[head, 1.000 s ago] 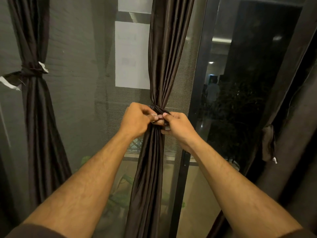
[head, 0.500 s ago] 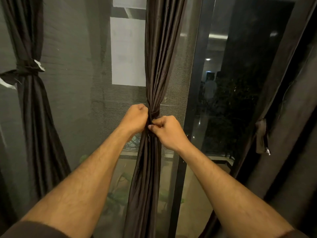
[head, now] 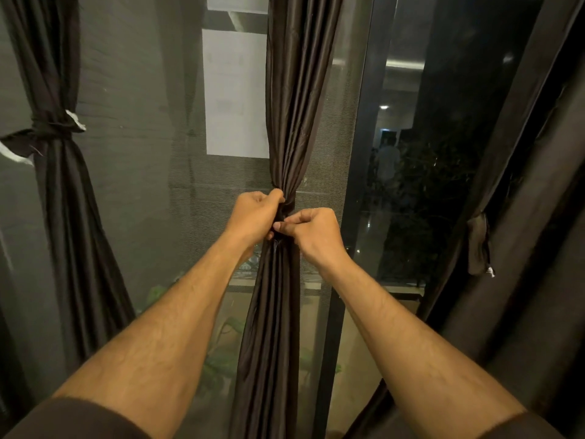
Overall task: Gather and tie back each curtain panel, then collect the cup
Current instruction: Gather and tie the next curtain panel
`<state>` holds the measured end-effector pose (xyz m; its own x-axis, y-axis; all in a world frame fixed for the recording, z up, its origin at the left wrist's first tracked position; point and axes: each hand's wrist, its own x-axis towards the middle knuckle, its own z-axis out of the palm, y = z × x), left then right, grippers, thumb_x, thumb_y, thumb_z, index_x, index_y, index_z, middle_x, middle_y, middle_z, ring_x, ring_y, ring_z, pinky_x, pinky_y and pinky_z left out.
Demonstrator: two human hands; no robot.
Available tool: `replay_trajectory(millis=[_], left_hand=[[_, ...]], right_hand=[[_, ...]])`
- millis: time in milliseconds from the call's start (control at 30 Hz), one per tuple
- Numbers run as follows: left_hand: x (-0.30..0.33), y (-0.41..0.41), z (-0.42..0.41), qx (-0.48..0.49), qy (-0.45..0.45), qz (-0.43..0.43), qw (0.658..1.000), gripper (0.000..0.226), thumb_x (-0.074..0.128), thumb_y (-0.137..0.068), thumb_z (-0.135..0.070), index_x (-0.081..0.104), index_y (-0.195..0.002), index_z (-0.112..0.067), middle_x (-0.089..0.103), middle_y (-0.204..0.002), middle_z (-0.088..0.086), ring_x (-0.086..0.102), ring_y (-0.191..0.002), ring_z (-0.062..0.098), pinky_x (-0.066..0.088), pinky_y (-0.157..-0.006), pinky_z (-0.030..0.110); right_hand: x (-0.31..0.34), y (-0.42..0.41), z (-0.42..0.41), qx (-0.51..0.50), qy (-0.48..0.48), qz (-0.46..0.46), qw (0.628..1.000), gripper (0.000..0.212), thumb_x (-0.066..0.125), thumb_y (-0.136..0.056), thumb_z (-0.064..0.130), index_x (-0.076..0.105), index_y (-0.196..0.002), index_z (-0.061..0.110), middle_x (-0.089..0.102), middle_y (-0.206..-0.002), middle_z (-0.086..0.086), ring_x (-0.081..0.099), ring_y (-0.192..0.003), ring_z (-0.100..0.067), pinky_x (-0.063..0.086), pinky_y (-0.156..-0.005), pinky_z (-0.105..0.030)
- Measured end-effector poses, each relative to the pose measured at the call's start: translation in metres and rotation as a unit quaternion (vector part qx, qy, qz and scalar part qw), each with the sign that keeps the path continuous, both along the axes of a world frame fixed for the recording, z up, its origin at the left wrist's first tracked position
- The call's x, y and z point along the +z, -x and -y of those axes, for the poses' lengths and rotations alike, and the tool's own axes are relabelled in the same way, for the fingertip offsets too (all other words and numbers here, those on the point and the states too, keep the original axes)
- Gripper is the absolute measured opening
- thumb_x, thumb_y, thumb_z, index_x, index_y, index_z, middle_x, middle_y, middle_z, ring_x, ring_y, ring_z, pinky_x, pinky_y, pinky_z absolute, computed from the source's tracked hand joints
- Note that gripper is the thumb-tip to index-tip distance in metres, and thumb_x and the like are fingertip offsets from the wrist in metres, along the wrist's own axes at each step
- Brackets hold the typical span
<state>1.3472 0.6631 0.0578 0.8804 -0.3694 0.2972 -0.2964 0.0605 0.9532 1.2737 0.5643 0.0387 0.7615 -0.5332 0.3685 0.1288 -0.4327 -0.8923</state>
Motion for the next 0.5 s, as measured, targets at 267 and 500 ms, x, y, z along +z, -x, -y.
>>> replay_trajectory(millis=[267,500], left_hand=[[0.007,-0.001,-0.005,-0.006,-0.048,0.066,0.997,0.036,0.067,-0.094,-0.021,0.046,-0.065,-0.015,0.048,-0.057,0.005,0.049,-0.052,0.019,0.046,-0.053,0.034],[0.006,-0.005,-0.013,-0.075,-0.047,0.009,0.996,0.024,0.07,-0.097,-0.013,0.055,-0.078,-0.008,0.055,-0.067,0.011,0.055,-0.052,0.018,0.047,-0.044,0.028]], right_hand=[[0.009,-0.001,-0.007,0.033,-0.213,0.03,0.976,0.012,0.066,-0.086,-0.007,0.074,-0.094,-0.004,0.073,-0.079,-0.013,0.071,-0.073,-0.021,0.054,-0.059,-0.03],[0.01,-0.006,-0.013,0.001,-0.366,0.113,0.924,0.02,0.061,-0.083,-0.011,0.065,-0.089,0.007,0.063,-0.068,-0.006,0.057,-0.052,-0.01,0.044,-0.045,-0.022]])
